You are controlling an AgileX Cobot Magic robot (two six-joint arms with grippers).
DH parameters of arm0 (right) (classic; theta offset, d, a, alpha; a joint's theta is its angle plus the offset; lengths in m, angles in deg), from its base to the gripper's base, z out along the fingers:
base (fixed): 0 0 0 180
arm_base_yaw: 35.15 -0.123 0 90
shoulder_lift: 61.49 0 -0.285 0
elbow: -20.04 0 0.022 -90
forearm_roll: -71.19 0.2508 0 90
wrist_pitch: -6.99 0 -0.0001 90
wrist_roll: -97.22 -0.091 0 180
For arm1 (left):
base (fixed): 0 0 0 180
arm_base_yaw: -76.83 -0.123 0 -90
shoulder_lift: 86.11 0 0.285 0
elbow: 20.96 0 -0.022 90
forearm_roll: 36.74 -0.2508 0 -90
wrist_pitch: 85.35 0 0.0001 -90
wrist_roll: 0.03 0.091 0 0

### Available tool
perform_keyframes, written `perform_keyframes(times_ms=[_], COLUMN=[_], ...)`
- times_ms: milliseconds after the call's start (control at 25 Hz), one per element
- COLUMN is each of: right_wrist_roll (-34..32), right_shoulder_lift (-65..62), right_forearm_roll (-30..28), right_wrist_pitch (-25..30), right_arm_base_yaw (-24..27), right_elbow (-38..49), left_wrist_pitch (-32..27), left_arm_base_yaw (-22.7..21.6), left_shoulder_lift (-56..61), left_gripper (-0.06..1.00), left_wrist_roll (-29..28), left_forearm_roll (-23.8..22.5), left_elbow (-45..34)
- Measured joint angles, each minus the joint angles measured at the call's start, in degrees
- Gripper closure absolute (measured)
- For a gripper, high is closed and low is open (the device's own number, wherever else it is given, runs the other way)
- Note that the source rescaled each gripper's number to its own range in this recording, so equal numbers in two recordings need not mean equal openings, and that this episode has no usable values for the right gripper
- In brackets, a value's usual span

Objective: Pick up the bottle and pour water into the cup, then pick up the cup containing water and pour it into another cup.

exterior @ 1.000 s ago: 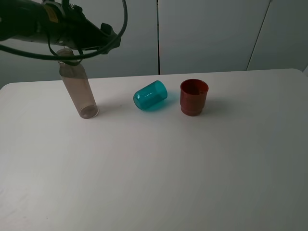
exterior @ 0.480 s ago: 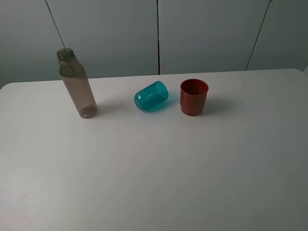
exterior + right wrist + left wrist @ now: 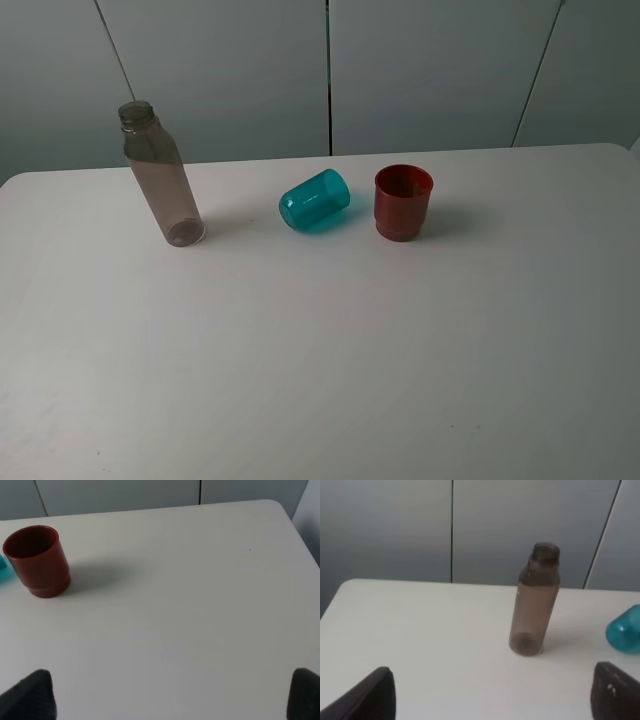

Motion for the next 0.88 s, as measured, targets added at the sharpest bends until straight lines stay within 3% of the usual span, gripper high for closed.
perform_keyframes(times_ms=[160,480,720,880], right_wrist_roll=[0.0,0.0,0.0,0.0], right_shoulder_lift=[0.0,0.0,0.0,0.0], right_forearm_roll=[0.0,0.0,0.0,0.0], right_wrist_pitch=[0.0,0.1,0.1,0.1], right_arm_base_yaw=[0.0,0.0,0.0,0.0], right_elbow=[0.0,0.0,0.0,0.0], left_wrist_pitch=[-4.43,-4.66,-6.84,-7.15], left_arm_base_yaw=[0.0,0.0,0.0,0.0], left_shoulder_lift=[-0.11,-0.11,-0.11,-0.11], left_gripper=[-0.05,-0.05,-0.05,-0.05], left_wrist_roll=[0.61,0.91,7.13,8.14], left_forearm_roll=[0.38,0.61,0.84,3.41], left_elbow=[-1.44,-1.44,-2.84,-3.07])
